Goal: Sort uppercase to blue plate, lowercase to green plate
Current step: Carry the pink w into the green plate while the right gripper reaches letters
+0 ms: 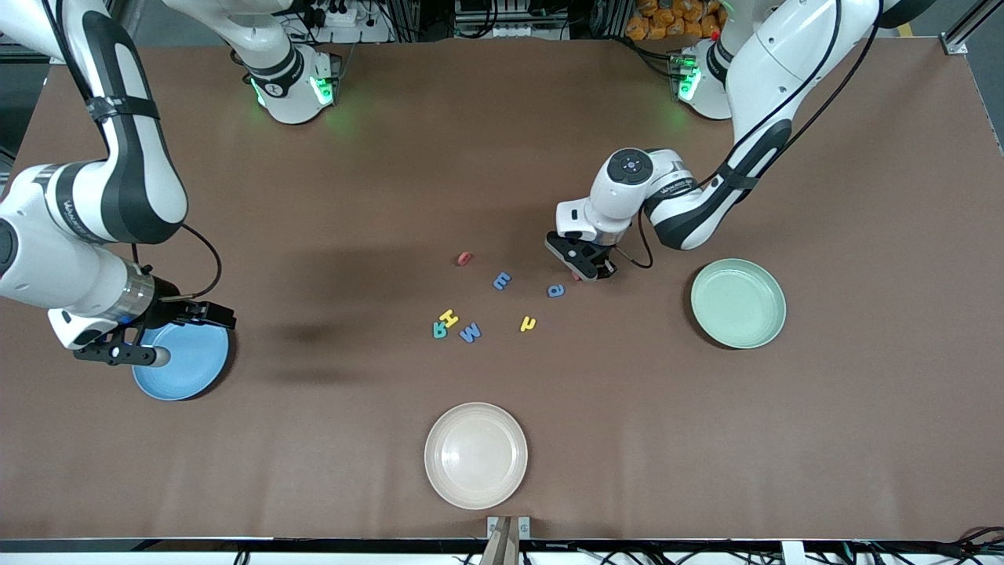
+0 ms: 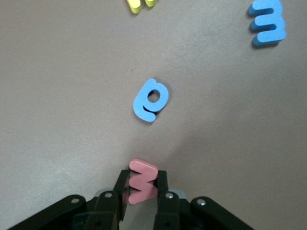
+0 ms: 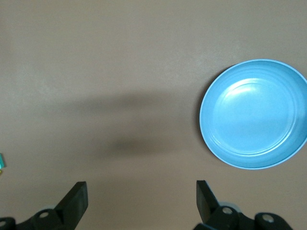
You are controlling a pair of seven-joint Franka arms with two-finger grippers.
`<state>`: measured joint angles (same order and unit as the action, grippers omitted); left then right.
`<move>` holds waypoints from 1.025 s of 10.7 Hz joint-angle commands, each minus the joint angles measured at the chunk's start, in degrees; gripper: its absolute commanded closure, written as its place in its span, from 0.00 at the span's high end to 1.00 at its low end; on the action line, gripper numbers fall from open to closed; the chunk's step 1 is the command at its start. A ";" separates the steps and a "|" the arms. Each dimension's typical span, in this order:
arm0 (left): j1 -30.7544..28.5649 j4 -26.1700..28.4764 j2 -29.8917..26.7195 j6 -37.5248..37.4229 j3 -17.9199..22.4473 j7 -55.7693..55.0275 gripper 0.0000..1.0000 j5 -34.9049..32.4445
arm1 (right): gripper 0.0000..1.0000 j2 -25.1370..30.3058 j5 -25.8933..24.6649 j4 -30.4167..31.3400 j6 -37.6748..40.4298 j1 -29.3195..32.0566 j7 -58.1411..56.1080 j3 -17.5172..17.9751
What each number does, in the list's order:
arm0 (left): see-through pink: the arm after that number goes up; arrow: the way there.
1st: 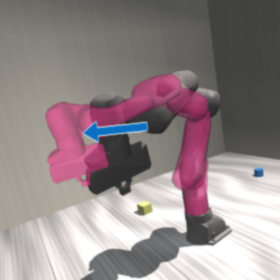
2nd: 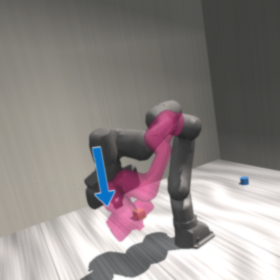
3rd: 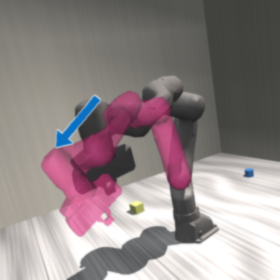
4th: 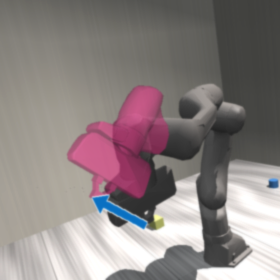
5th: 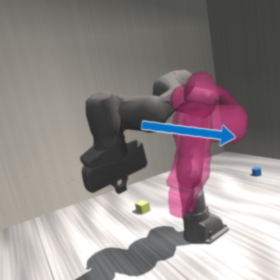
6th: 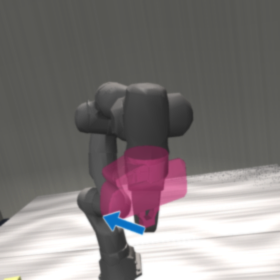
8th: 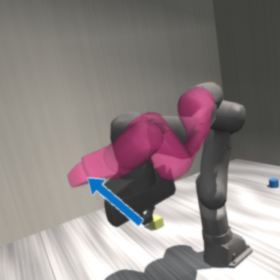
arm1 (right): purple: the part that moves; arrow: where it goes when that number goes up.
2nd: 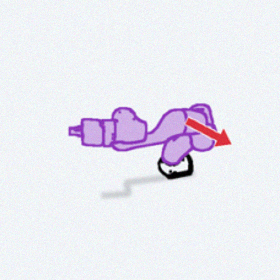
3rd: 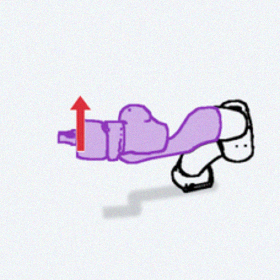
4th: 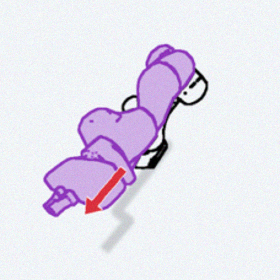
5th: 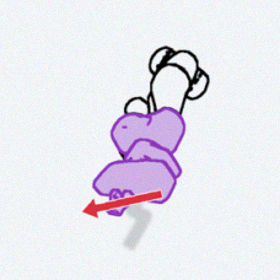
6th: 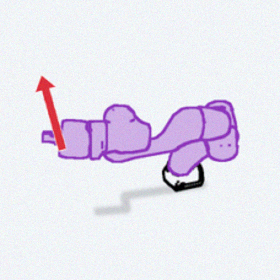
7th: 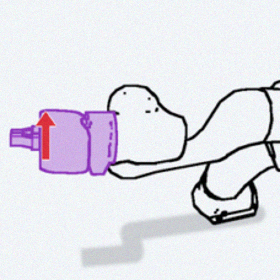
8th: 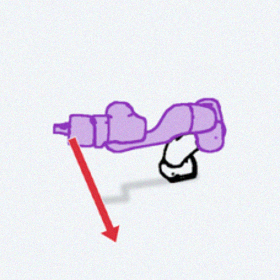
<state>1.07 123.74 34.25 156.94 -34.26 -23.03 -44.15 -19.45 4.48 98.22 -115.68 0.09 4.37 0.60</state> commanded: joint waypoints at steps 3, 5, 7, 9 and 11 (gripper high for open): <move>-3.34 -0.17 -6.10 -9.71 -0.80 1.57 0.00 -1.56 | 1.00 -1.99 1.14 -0.14 -1.65 -0.26 0.63 0.19; -12.43 0.01 -8.23 -14.19 -5.69 9.80 0.00 -1.29 | 1.00 -3.48 1.14 -0.14 -2.27 -1.23 1.07 0.10; -30.06 -0.16 -8.15 -18.66 -16.74 21.74 0.00 -0.85 | 1.00 -4.36 1.06 -0.05 -2.18 -2.36 3.09 0.10; -44.16 -0.43 -7.53 -20.01 -22.06 32.21 0.00 -0.77 | 1.00 -4.81 1.05 -0.05 -2.27 -2.81 5.29 0.19; -50.26 -0.43 -5.70 -20.01 -21.99 36.47 0.00 1.68 | 1.00 -5.42 1.05 0.04 -2.18 -5.26 9.66 0.19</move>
<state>-45.54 122.44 27.19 137.25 -54.65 11.23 -44.26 -24.47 4.55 98.41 -117.65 -3.52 10.60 0.88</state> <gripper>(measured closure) 0.731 0.000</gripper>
